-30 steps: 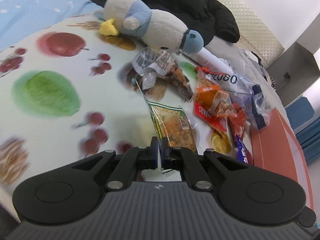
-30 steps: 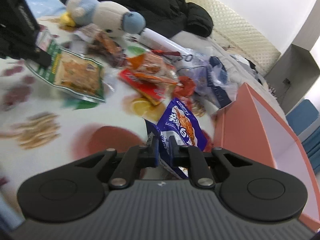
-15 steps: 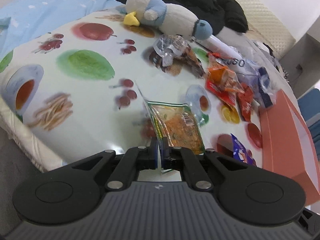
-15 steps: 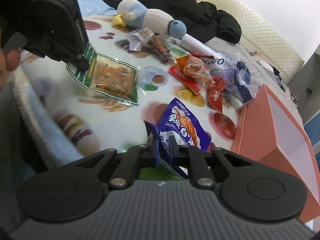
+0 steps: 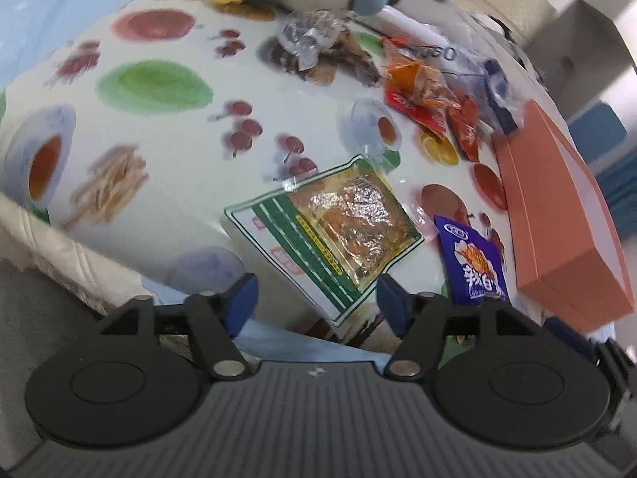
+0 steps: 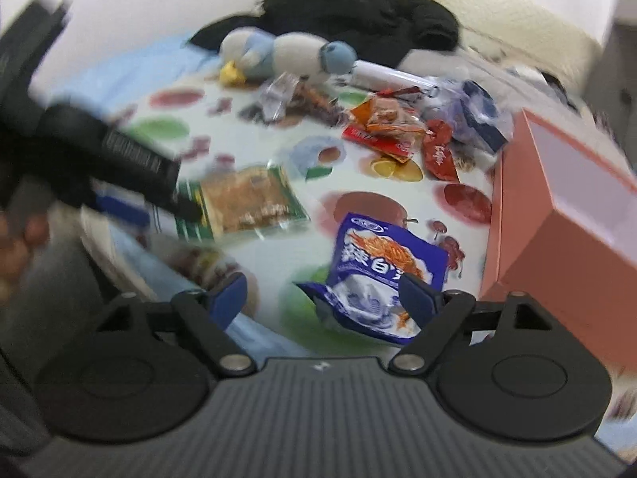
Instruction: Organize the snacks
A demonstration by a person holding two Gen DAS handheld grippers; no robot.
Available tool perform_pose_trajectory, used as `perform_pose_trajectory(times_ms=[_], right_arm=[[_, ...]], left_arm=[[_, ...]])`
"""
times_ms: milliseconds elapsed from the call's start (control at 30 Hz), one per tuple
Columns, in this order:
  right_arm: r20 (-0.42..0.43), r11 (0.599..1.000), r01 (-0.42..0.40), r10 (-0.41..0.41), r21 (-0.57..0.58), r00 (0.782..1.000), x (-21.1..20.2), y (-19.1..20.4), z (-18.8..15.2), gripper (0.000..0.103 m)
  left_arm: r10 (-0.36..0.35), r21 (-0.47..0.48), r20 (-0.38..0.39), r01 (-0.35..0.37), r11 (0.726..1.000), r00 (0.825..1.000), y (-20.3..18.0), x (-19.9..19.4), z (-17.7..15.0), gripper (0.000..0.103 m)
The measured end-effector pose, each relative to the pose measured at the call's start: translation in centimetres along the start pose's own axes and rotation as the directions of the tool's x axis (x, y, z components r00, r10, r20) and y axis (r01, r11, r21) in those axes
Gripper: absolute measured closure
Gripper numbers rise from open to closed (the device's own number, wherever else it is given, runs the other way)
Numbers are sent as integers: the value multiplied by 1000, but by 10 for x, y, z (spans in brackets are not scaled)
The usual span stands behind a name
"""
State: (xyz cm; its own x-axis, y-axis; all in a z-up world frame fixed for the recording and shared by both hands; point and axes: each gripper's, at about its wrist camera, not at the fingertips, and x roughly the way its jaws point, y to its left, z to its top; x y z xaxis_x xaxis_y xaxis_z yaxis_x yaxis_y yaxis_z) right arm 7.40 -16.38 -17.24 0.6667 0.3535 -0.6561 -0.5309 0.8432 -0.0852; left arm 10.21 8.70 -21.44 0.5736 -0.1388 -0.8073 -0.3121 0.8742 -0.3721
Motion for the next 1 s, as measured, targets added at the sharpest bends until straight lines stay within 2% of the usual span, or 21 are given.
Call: perform_pose_trajectory(times_ms=[67,167,233,300,400,567,633,700,833,900,933,1000], right_arm=[[19,994,-6,4,114,1000,-3,-8,3,18],[34,971,-2,-7,239,999,-1,-23,5,18],[35,959,24,-35,283,999,1,-30,5,18],[18,949,54,-62,310,998,6,-37,6,18],[-9,925,71,-73,373,997,15,-47,2,18],[-54,889,93,-77,449,996,30,-56,-8,18],[-61,886,92,-72,455,996,36,-56,-11,19],[-70,892,99,-76,441,995,41,-55,-13,19],[-79,888,90,-60,451,995,50,-58,-16,21],[-99,886,100,-61,454,993,55,-59,-17,24],[-102,880,97,-55,465,993,58,-61,-19,24],[-102,874,89,-45,478,994,60,-62,-21,26]], left_arm=[[11,61,-11,-11,998,1000,-3,-3,7,22],[0,219,20,-4,976,1000,-11,-12,17,14],[7,316,46,-21,948,999,-17,-17,22,12],[-22,418,58,-5,908,998,-25,-19,29,12],[-55,504,47,24,864,997,-34,-14,38,12],[-91,570,-21,87,817,996,-47,17,48,12],[-110,609,-42,113,785,993,-51,29,47,12],[-91,649,-55,105,753,994,-56,45,48,12],[-64,694,-101,116,711,993,-57,70,51,12],[-32,723,-101,96,685,994,-56,81,50,12],[-22,725,-107,93,682,994,-56,85,50,12],[-29,708,-106,96,699,994,-54,89,51,11]])
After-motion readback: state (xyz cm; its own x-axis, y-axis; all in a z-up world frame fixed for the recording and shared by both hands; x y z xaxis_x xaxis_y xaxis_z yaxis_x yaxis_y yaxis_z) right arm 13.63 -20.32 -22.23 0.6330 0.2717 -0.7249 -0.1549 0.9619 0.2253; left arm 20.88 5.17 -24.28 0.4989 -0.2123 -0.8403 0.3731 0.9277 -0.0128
